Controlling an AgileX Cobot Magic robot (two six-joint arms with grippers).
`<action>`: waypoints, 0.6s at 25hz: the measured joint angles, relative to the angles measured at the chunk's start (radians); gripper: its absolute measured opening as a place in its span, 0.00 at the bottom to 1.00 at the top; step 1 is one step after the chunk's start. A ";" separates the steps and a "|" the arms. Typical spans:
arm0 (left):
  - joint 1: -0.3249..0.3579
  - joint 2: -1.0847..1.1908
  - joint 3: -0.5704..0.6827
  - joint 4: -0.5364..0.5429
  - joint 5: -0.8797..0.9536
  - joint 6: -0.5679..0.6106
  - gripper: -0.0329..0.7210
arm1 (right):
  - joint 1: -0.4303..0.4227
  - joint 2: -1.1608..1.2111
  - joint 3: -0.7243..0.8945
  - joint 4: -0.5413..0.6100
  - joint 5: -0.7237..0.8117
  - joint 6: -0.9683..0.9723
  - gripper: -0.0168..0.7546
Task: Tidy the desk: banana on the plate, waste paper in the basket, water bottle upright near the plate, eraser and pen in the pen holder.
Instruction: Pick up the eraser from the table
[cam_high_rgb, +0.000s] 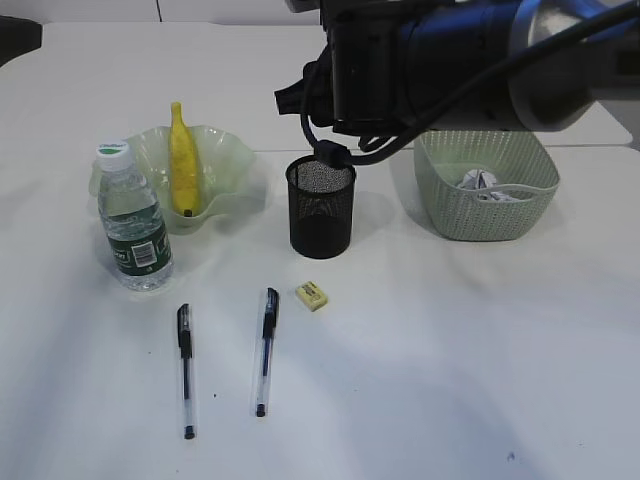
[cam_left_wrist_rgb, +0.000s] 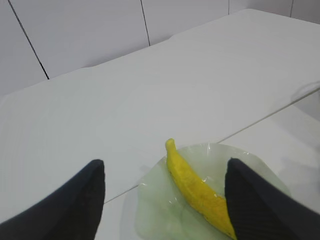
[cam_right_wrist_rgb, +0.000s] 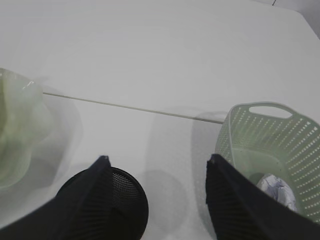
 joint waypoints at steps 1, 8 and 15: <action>0.000 0.000 0.000 0.001 -0.002 -0.008 0.74 | 0.000 0.000 0.000 0.000 -0.006 0.012 0.60; 0.000 -0.020 0.000 0.003 -0.004 -0.018 0.74 | 0.000 0.000 0.054 0.000 -0.013 0.156 0.60; 0.000 -0.034 0.000 0.005 -0.006 -0.020 0.73 | 0.000 -0.011 0.079 0.000 -0.009 0.221 0.60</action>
